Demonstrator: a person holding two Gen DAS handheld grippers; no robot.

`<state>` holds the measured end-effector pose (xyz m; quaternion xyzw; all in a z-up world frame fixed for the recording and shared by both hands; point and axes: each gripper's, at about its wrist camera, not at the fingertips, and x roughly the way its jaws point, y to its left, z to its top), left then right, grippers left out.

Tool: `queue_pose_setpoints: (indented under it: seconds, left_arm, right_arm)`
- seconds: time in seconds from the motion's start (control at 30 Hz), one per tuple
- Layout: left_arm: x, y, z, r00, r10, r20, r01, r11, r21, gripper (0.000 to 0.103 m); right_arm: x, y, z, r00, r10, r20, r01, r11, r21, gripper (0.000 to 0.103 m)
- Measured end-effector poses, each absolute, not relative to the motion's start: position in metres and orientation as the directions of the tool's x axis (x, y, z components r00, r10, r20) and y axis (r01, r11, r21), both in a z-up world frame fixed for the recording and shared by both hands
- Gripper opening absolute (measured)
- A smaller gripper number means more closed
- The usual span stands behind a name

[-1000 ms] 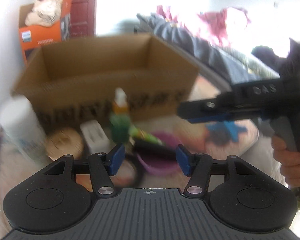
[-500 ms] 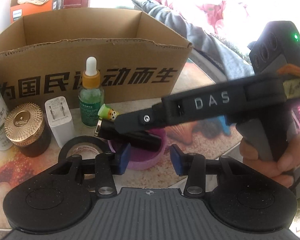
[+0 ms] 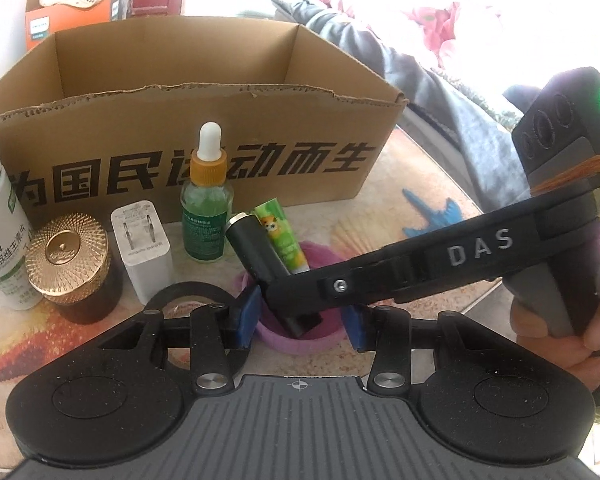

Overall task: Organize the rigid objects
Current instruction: 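Return the right gripper to the pink lid and grasp the black cylinder, then carry the black cylinder into the box and release it with the right gripper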

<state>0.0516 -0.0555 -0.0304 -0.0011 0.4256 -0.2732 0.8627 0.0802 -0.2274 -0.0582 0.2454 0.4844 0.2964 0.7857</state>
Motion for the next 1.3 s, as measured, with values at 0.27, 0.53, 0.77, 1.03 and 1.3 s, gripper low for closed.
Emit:
queue_pose_setpoints:
  seconds: [0.27,0.53,0.77,1.03,1.3]
  left_arm:
    - [0.052,-0.057,-0.033,0.525,-0.447,-0.724,0.462,0.864,-0.199,0.044]
    - [0.047,-0.054,-0.030,0.539,-0.460,-0.706,0.468,0.860,-0.203,0.038]
    - [0.032,-0.052,-0.019,0.571,-0.455,-0.683,0.480,0.860,-0.173,0.036]
    - [0.012,-0.046,0.012,0.628,-0.454,-0.632,0.496,0.859,-0.125,0.036]
    - [0.017,-0.036,0.065,0.719,-0.428,-0.547,0.505,0.863,-0.012,0.036]
  right_arm:
    - [0.082,-0.220,-0.066,0.391,0.683,-0.617,-0.186,0.715,0.674,0.038]
    - [0.079,-0.234,-0.076,0.424,0.714,-0.557,-0.117,0.653,0.748,0.027]
    - [0.070,-0.235,-0.064,0.446,0.714,-0.539,-0.136,0.649,0.748,0.027]
    - [0.054,-0.231,-0.035,0.492,0.725,-0.482,-0.191,0.630,0.753,0.027]
    - [0.058,-0.218,0.020,0.564,0.736,-0.374,-0.319,0.612,0.723,0.027]
